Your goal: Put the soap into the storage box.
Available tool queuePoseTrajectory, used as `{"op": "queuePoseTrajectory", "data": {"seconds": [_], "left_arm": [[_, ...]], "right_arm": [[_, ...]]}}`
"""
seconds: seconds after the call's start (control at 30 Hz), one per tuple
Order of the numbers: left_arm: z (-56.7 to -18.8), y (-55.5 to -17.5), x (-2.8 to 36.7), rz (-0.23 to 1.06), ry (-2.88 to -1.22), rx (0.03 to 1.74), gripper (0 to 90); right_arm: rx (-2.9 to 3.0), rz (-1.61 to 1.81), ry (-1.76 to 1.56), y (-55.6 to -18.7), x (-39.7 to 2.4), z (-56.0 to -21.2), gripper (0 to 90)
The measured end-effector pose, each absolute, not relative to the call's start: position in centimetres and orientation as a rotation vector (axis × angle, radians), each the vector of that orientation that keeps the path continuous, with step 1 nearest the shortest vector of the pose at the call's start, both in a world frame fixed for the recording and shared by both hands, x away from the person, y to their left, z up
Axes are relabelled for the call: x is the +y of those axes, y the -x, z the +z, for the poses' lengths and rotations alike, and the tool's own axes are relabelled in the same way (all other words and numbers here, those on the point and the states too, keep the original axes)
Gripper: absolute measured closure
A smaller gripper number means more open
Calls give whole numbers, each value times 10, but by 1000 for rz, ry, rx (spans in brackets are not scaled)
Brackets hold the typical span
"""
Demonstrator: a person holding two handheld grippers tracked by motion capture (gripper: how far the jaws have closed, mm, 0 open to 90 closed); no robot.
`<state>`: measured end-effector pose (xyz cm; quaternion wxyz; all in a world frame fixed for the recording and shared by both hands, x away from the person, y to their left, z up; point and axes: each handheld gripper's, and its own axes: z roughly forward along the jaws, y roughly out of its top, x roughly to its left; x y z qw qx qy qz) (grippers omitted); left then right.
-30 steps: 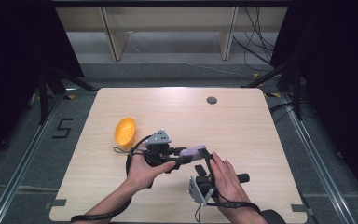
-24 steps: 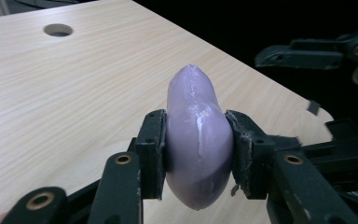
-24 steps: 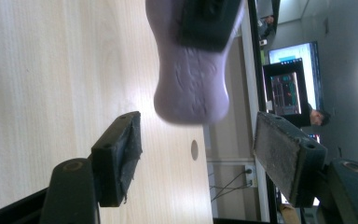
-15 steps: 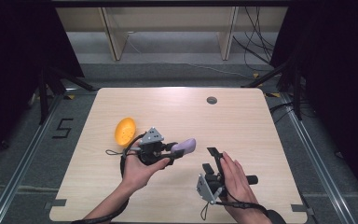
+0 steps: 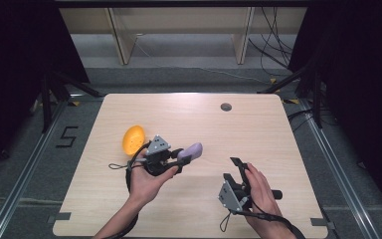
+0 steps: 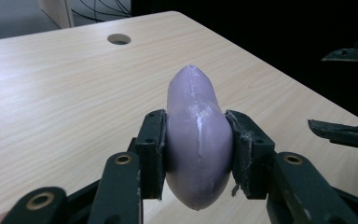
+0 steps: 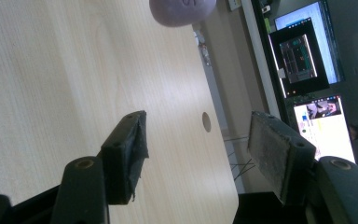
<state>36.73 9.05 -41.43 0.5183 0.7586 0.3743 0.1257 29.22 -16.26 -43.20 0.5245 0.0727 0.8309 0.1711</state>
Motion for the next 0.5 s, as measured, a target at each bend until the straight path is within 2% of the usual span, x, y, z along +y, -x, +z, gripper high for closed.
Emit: {"op": "queuePoseTrajectory", "data": {"seconds": [0.5], "left_arm": [[-412,-366,112,395,-1731,995,591]], "right_arm": [[1997,426,-117,-293,-165,-432,391]]}}
